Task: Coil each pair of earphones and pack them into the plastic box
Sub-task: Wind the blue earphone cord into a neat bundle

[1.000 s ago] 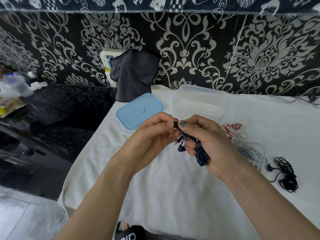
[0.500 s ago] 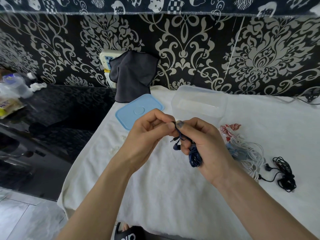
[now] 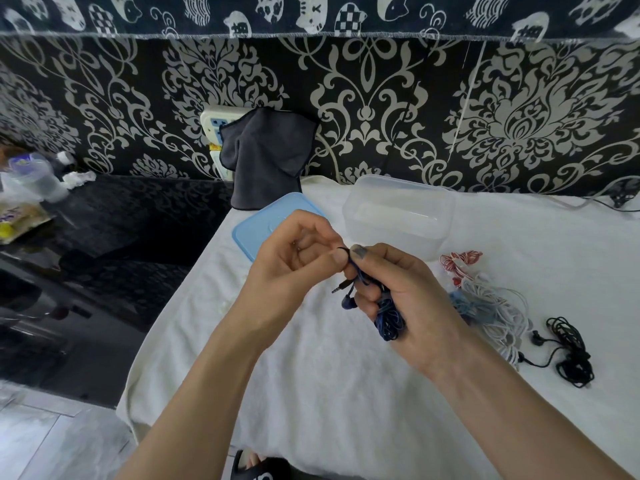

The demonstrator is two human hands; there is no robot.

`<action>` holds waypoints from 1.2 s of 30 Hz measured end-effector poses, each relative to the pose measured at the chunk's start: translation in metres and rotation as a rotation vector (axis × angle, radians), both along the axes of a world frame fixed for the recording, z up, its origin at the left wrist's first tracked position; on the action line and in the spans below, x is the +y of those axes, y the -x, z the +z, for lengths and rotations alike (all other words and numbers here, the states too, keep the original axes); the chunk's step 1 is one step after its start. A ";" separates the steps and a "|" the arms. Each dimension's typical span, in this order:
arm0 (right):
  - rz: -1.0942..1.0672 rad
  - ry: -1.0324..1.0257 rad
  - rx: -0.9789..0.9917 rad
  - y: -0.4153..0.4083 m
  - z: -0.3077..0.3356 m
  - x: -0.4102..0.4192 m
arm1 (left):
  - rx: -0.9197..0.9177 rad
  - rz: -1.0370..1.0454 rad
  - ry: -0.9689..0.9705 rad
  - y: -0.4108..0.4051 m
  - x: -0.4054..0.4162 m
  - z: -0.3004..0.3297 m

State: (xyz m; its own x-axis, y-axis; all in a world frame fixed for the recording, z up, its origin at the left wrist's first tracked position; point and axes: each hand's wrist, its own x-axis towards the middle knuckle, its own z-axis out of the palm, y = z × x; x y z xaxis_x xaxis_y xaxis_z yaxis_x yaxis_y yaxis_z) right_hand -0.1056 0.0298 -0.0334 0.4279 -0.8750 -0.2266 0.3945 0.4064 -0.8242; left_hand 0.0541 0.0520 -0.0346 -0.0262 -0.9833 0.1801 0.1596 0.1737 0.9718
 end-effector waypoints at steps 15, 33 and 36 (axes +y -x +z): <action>0.038 -0.136 -0.206 0.003 0.006 0.004 | -0.177 0.154 0.158 0.017 0.009 0.005; 0.130 -0.169 -0.297 0.006 0.008 0.005 | -0.167 0.088 0.167 0.015 0.011 0.012; 0.136 -0.157 -0.297 0.006 0.008 0.005 | -0.168 0.086 0.161 0.014 0.011 0.013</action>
State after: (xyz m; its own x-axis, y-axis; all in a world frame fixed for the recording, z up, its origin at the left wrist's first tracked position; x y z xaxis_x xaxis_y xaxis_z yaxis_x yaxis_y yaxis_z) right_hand -0.1115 0.0345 -0.0254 0.6057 -0.7696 -0.2021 0.5410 0.5846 -0.6047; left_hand 0.0399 0.0634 -0.0215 0.0136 -0.9423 0.3346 -0.0240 0.3342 0.9422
